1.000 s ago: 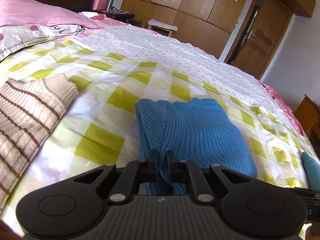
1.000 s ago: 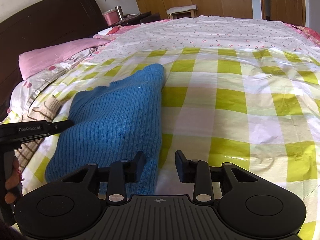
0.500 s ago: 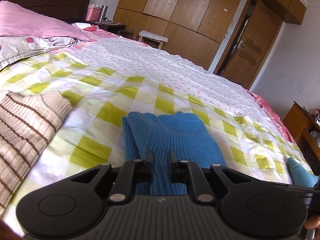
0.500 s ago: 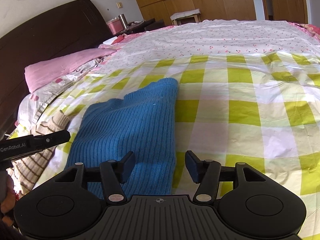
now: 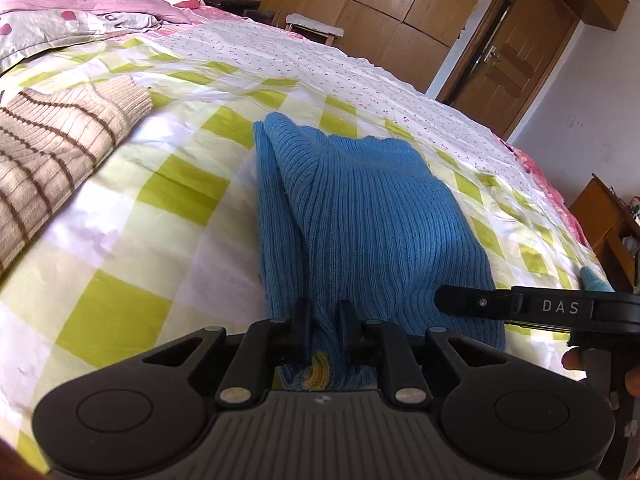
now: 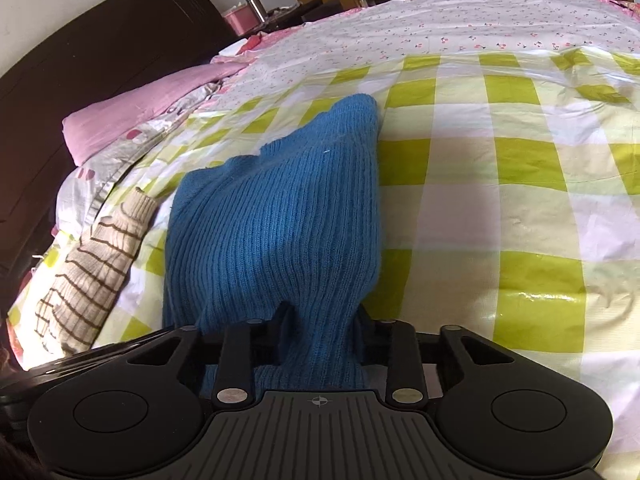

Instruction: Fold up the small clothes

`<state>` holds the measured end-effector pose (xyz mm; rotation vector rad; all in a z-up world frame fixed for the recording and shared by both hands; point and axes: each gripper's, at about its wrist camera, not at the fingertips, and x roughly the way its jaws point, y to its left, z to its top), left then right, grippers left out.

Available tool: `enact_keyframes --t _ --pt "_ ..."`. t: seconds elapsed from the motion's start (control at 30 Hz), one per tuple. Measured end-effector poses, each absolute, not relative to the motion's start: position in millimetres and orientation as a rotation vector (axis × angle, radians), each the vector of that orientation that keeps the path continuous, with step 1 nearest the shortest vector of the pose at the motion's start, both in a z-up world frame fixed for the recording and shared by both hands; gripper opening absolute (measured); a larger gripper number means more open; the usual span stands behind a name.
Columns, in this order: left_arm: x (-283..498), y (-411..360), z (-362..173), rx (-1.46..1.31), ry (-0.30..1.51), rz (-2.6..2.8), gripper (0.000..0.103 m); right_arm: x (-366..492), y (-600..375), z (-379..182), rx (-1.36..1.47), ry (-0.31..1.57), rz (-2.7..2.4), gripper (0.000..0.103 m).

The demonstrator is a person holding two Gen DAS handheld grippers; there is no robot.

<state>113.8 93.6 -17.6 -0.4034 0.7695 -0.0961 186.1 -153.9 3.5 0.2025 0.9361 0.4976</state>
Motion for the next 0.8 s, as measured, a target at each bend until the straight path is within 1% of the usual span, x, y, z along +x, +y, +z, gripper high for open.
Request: enact_keyframes --t 0.03,0.13,0.33,0.47,0.5,0.6,0.63,0.73,0.8 --pt "111 95 -17 -0.419 0.776 -0.105 0.021 182 -156 6 0.193 0.940 0.507 0.021" --pt "98 95 -16 -0.437 0.802 -0.140 0.020 164 -162 12 0.160 0.959 0.524 0.019" --pt "59 87 -16 -0.405 0.847 -0.206 0.020 112 -180 13 0.149 1.008 0.525 0.019" --pt "36 77 -10 -0.319 0.853 -0.227 0.020 78 -180 15 0.096 1.018 0.520 0.020" --pt "33 75 -6 -0.295 0.847 -0.227 0.020 73 -179 17 0.086 1.012 0.518 0.023" --pt "28 76 12 -0.264 0.791 -0.215 0.020 61 -181 27 0.068 0.964 0.491 0.026" --pt "30 79 17 -0.276 0.774 -0.212 0.020 59 -182 30 0.070 0.945 0.482 0.029" --pt "45 82 30 -0.294 0.733 -0.199 0.020 56 -188 38 0.078 0.883 0.452 0.035" --pt "60 79 35 -0.276 0.716 -0.181 0.021 57 -192 40 0.088 0.855 0.439 0.037"
